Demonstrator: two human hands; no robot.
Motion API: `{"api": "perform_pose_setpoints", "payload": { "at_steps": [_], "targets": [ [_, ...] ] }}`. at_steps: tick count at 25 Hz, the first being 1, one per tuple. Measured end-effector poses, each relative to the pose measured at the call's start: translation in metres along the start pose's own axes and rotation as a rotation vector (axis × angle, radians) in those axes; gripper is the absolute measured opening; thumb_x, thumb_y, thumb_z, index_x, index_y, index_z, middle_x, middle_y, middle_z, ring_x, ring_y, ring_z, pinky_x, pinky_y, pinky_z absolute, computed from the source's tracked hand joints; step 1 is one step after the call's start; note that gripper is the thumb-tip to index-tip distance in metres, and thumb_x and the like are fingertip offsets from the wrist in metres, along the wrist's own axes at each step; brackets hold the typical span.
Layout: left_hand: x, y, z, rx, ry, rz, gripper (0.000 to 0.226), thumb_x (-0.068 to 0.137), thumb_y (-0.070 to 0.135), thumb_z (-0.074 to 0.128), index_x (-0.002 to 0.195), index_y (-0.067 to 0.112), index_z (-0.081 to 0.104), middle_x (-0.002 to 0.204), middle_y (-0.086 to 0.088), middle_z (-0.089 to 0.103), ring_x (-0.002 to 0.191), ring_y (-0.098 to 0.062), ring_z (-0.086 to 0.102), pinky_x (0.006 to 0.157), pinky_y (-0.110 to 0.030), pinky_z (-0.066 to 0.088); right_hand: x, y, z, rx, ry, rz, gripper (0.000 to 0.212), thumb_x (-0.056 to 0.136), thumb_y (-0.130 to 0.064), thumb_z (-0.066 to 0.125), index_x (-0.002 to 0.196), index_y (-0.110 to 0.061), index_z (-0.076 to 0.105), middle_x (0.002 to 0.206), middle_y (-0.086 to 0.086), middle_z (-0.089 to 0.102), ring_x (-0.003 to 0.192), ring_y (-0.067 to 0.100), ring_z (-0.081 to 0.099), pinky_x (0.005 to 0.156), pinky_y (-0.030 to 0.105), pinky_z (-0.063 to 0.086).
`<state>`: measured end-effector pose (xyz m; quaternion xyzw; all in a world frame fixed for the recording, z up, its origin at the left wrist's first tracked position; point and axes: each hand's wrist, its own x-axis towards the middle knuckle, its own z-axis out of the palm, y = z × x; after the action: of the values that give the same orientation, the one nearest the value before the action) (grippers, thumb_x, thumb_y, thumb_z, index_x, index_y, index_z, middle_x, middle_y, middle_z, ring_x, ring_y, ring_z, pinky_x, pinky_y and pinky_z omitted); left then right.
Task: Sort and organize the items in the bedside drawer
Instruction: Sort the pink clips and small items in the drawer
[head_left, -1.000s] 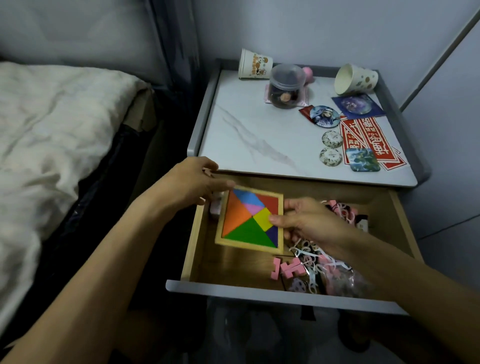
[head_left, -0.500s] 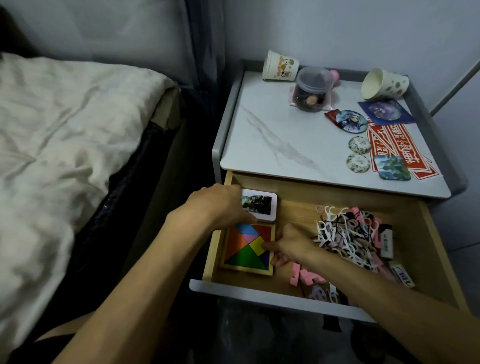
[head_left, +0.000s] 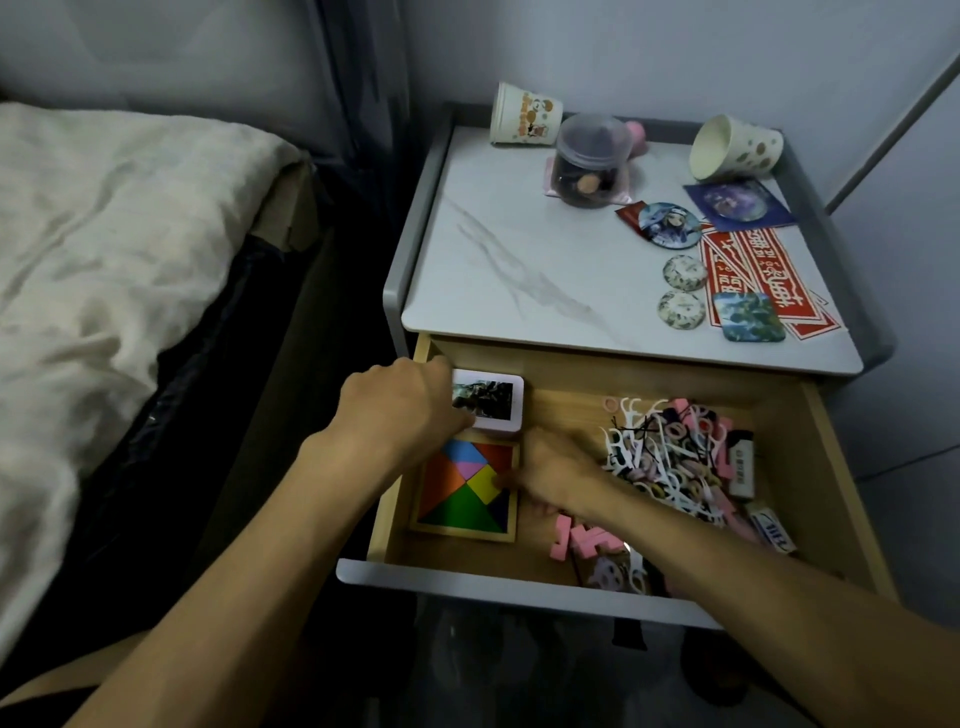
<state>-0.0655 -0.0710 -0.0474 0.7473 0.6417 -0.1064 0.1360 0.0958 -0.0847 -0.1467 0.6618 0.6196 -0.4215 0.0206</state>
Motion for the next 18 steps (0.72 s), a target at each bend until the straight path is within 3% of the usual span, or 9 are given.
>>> {"api": "perform_pose_setpoints", "payload": {
  "at_steps": [3,5,7,11,14,18],
  "targets": [
    [0.003,0.013,0.01,0.025,0.059,0.086,0.047,0.088,0.042,0.065,0.128,0.023,0.049,0.119,-0.005,0.063,0.105,-0.029,0.061,0.077,-0.034,0.045,-0.007,0.029,-0.025,-0.223,0.118,-0.033,0.03,0.094,-0.028,0.062,0.072,-0.008,0.065,0.072,0.009,0.068,0.064,0.02,0.064,0.06,0.03,0.053],
    [0.005,0.033,0.027,0.013,0.046,0.188,0.043,0.087,0.03,0.065,0.127,0.023,0.051,0.117,-0.006,0.064,0.106,-0.03,0.061,0.081,-0.036,0.05,-0.018,0.064,-0.053,-0.399,0.277,-0.006,0.022,0.093,-0.022,0.056,0.084,-0.012,0.072,0.087,0.011,0.072,0.081,0.026,0.068,0.071,0.034,0.056],
    [0.005,0.055,0.049,0.019,-0.039,0.289,0.042,0.087,0.026,0.064,0.127,0.023,0.053,0.115,-0.009,0.064,0.105,-0.03,0.061,0.078,-0.036,0.048,-0.035,0.098,-0.081,-0.566,0.396,0.051,0.019,0.092,-0.02,0.053,0.088,-0.016,0.072,0.089,0.008,0.072,0.083,0.027,0.069,0.07,0.034,0.055],
    [0.005,0.073,0.079,-0.028,-0.244,0.344,0.041,0.092,0.028,0.06,0.131,0.017,0.052,0.121,-0.012,0.062,0.109,-0.029,0.06,0.076,-0.032,0.044,-0.05,0.143,-0.101,-0.696,0.43,0.138,0.014,0.092,-0.02,0.054,0.097,-0.015,0.067,0.098,0.009,0.072,0.089,0.028,0.069,0.075,0.036,0.056],
    [0.007,0.086,0.093,-0.117,-0.364,0.299,0.052,0.086,0.031,0.068,0.132,0.015,0.048,0.124,-0.014,0.06,0.11,-0.032,0.059,0.078,-0.031,0.046,-0.048,0.156,-0.091,-0.812,0.456,0.091,0.025,0.091,-0.015,0.051,0.114,-0.014,0.06,0.107,0.009,0.069,0.096,0.026,0.068,0.079,0.035,0.053],
    [0.01,0.101,0.107,-0.169,-0.401,0.303,0.054,0.083,0.023,0.07,0.131,0.012,0.046,0.122,-0.017,0.06,0.108,-0.032,0.061,0.079,-0.032,0.049,-0.042,0.159,-0.094,-0.724,0.457,0.078,0.027,0.088,-0.015,0.054,0.114,-0.011,0.06,0.108,0.012,0.07,0.098,0.029,0.067,0.082,0.035,0.052]
  ]
}}
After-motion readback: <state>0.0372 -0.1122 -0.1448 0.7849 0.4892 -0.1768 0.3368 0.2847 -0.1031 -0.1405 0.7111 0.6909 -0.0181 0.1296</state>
